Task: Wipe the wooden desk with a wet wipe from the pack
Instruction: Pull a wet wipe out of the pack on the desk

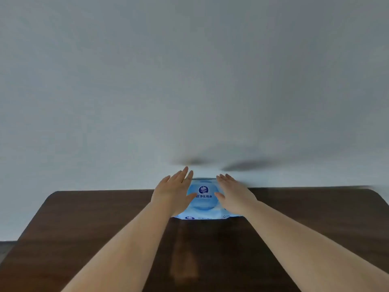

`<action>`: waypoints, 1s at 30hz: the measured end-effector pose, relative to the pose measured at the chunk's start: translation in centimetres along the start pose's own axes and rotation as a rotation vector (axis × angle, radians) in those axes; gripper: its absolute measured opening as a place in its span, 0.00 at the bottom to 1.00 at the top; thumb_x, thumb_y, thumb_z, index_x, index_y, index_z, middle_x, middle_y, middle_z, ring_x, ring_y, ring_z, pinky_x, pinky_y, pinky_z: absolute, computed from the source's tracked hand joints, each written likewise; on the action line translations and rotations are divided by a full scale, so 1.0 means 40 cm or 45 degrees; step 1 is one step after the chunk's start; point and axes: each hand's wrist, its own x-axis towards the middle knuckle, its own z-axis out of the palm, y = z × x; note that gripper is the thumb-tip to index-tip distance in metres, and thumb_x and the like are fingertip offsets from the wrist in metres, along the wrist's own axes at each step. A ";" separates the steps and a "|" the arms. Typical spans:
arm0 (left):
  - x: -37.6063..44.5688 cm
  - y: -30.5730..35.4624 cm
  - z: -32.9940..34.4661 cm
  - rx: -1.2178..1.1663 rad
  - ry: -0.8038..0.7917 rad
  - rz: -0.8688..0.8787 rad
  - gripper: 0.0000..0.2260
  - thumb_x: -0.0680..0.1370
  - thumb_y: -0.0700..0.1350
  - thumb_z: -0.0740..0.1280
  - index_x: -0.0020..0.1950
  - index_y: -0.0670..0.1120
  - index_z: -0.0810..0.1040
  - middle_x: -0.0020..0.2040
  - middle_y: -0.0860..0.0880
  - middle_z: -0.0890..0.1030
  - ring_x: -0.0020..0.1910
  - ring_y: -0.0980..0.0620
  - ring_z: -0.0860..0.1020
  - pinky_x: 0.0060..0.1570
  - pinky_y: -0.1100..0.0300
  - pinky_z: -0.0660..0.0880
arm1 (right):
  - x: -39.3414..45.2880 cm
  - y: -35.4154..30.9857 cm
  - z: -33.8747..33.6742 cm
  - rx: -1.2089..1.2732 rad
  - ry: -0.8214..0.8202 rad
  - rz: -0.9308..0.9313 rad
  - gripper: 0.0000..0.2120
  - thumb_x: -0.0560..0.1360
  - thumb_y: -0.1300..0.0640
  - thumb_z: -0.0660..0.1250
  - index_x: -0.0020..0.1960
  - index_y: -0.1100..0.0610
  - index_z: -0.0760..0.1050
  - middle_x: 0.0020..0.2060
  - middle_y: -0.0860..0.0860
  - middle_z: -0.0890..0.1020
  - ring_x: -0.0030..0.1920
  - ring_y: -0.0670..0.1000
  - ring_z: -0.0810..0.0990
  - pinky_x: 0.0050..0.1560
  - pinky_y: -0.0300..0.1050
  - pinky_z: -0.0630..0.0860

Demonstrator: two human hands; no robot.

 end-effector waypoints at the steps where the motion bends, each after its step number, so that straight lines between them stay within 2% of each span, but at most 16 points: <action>1: 0.009 -0.001 0.017 0.022 -0.039 0.012 0.31 0.80 0.60 0.50 0.77 0.49 0.41 0.79 0.51 0.42 0.77 0.52 0.45 0.74 0.54 0.46 | 0.008 0.006 0.015 -0.003 -0.037 0.011 0.28 0.82 0.50 0.53 0.77 0.58 0.49 0.77 0.53 0.54 0.77 0.51 0.49 0.75 0.49 0.52; 6: 0.060 -0.008 0.098 -0.025 -0.123 0.046 0.37 0.78 0.61 0.57 0.78 0.46 0.43 0.79 0.48 0.45 0.77 0.50 0.46 0.75 0.54 0.48 | 0.035 0.034 0.082 0.043 -0.141 0.055 0.30 0.81 0.48 0.54 0.77 0.57 0.47 0.78 0.52 0.52 0.77 0.50 0.51 0.74 0.49 0.56; 10: 0.088 -0.016 0.129 -0.085 -0.100 0.082 0.38 0.76 0.61 0.62 0.77 0.44 0.49 0.79 0.46 0.51 0.76 0.49 0.52 0.73 0.56 0.54 | 0.043 0.051 0.094 0.140 -0.117 0.014 0.32 0.81 0.46 0.55 0.78 0.56 0.45 0.78 0.50 0.49 0.76 0.47 0.49 0.73 0.44 0.55; 15: 0.087 -0.016 0.131 -0.129 -0.073 0.034 0.36 0.76 0.64 0.58 0.77 0.47 0.51 0.78 0.51 0.53 0.75 0.51 0.58 0.68 0.57 0.61 | 0.035 0.075 0.100 0.146 -0.127 -0.032 0.37 0.78 0.42 0.58 0.78 0.55 0.44 0.78 0.47 0.47 0.76 0.45 0.48 0.72 0.43 0.54; 18: 0.098 -0.002 0.122 -0.077 -0.044 0.013 0.34 0.77 0.64 0.55 0.76 0.45 0.55 0.77 0.50 0.58 0.72 0.50 0.63 0.65 0.54 0.66 | 0.033 0.074 0.107 0.158 -0.112 -0.034 0.38 0.78 0.41 0.59 0.78 0.54 0.43 0.78 0.47 0.46 0.76 0.45 0.47 0.73 0.44 0.54; 21: 0.111 0.000 0.121 0.044 -0.110 0.110 0.44 0.71 0.70 0.59 0.76 0.42 0.54 0.77 0.47 0.58 0.75 0.51 0.58 0.68 0.54 0.64 | 0.034 0.072 0.108 0.148 -0.113 -0.027 0.38 0.77 0.41 0.59 0.78 0.54 0.42 0.78 0.47 0.46 0.76 0.45 0.47 0.73 0.44 0.56; 26: 0.103 -0.001 0.129 0.077 -0.080 0.145 0.38 0.76 0.66 0.54 0.76 0.42 0.53 0.77 0.46 0.57 0.76 0.50 0.56 0.66 0.53 0.66 | 0.036 0.074 0.102 0.140 -0.109 -0.029 0.38 0.77 0.41 0.59 0.78 0.53 0.44 0.78 0.47 0.48 0.76 0.45 0.49 0.71 0.44 0.58; 27: 0.100 0.001 0.128 0.041 -0.088 0.129 0.36 0.77 0.65 0.53 0.76 0.42 0.55 0.77 0.46 0.60 0.74 0.49 0.60 0.64 0.54 0.68 | 0.037 0.074 0.104 0.139 -0.105 -0.028 0.38 0.77 0.40 0.59 0.78 0.53 0.44 0.78 0.47 0.48 0.76 0.45 0.51 0.71 0.45 0.59; 28: 0.100 0.005 0.122 -0.027 -0.042 0.094 0.33 0.78 0.64 0.52 0.73 0.41 0.62 0.73 0.45 0.66 0.70 0.47 0.67 0.59 0.56 0.71 | 0.037 0.076 0.105 0.135 -0.101 -0.025 0.38 0.77 0.39 0.58 0.78 0.52 0.44 0.78 0.47 0.49 0.76 0.46 0.52 0.70 0.45 0.61; 30: 0.109 0.012 0.110 -0.199 0.145 -0.052 0.26 0.78 0.63 0.52 0.59 0.43 0.73 0.57 0.46 0.79 0.54 0.45 0.78 0.45 0.58 0.71 | 0.037 0.078 0.107 0.127 -0.102 -0.019 0.39 0.76 0.38 0.58 0.78 0.52 0.44 0.78 0.46 0.49 0.76 0.46 0.52 0.71 0.46 0.61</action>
